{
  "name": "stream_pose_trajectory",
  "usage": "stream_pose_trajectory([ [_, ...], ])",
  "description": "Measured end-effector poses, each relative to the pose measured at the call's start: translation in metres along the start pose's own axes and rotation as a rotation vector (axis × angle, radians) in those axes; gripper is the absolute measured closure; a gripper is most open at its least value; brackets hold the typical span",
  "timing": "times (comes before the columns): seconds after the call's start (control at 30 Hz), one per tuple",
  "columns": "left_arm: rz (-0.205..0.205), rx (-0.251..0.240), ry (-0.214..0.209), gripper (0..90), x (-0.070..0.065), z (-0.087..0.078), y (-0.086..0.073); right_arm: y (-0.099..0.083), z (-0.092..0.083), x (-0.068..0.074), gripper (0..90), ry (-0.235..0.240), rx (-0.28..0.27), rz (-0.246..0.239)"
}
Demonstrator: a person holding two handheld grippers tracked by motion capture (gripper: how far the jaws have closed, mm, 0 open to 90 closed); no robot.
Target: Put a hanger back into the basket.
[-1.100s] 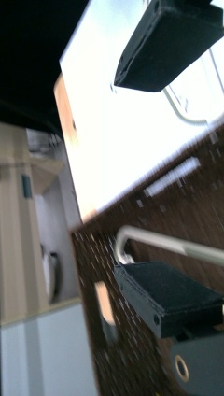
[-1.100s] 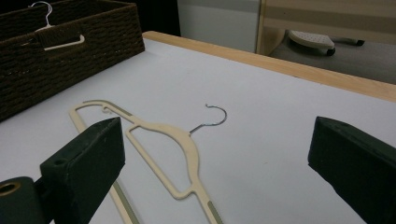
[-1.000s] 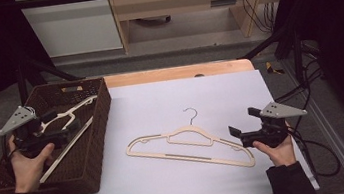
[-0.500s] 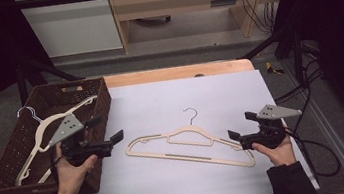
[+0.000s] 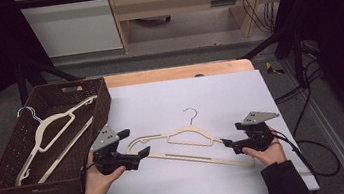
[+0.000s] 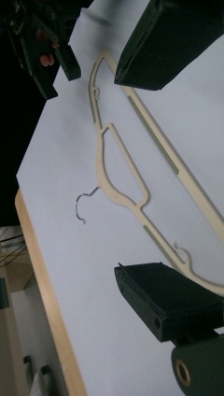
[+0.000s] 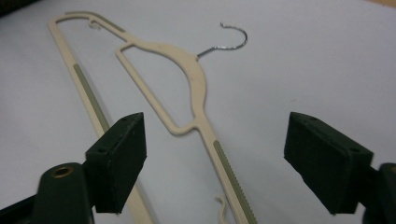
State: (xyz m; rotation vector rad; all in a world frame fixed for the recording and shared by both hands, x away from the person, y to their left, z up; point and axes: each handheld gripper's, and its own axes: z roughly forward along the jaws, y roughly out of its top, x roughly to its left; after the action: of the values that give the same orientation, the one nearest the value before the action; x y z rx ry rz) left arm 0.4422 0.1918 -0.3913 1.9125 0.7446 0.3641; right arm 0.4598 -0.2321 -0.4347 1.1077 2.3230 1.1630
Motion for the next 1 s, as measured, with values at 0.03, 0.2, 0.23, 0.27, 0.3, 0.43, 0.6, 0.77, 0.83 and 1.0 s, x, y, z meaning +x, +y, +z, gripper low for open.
stream_pose_trajectory([
  [0.03, 0.0, 0.01, 0.001, 7.6, 0.0, 0.003, -0.002, -0.001, 0.004, 0.0, 25.9, 0.002, 0.015, -0.012],
  [0.2, -0.005, 0.036, 0.0, 7.5, 0.0, 0.01, -0.006, -0.007, 0.022, 0.0, 33.9, 0.013, 0.078, -0.054],
  [0.23, -0.005, 0.038, -0.001, 7.5, 0.0, 0.011, -0.007, -0.009, 0.025, -0.001, 36.0, 0.018, 0.086, -0.048],
  [0.27, -0.001, 0.04, 0.0, 7.5, -0.001, 0.012, -0.007, -0.01, 0.028, -0.002, 37.9, 0.024, 0.096, -0.053],
  [0.3, 0.003, 0.043, 0.003, 7.5, -0.001, 0.012, -0.007, -0.012, 0.031, -0.003, 39.5, 0.024, 0.101, -0.066],
  [0.43, 0.002, 0.045, 0.002, 7.4, 0.001, 0.014, -0.009, -0.015, 0.04, -0.004, 47.8, 0.005, 0.129, -0.057],
  [0.6, 0.003, 0.057, 0.002, 7.5, 0.001, 0.015, -0.011, -0.017, 0.046, -0.007, 59.8, 0.007, 0.136, -0.089],
  [0.77, 0.001, 0.067, -0.003, 7.6, 0.001, 0.018, -0.012, -0.017, 0.047, -0.009, 68.0, 0.025, 0.14, -0.108],
  [0.83, 0.003, 0.07, -0.006, 7.7, 0.001, 0.019, -0.012, -0.017, 0.046, -0.012, 71.7, 0.039, 0.14, -0.107],
  [1.0, 0.006, 0.093, -0.012, 7.7, 0.0, 0.023, -0.013, -0.018, 0.046, -0.017, 77.2, 0.061, 0.131, -0.093],
])
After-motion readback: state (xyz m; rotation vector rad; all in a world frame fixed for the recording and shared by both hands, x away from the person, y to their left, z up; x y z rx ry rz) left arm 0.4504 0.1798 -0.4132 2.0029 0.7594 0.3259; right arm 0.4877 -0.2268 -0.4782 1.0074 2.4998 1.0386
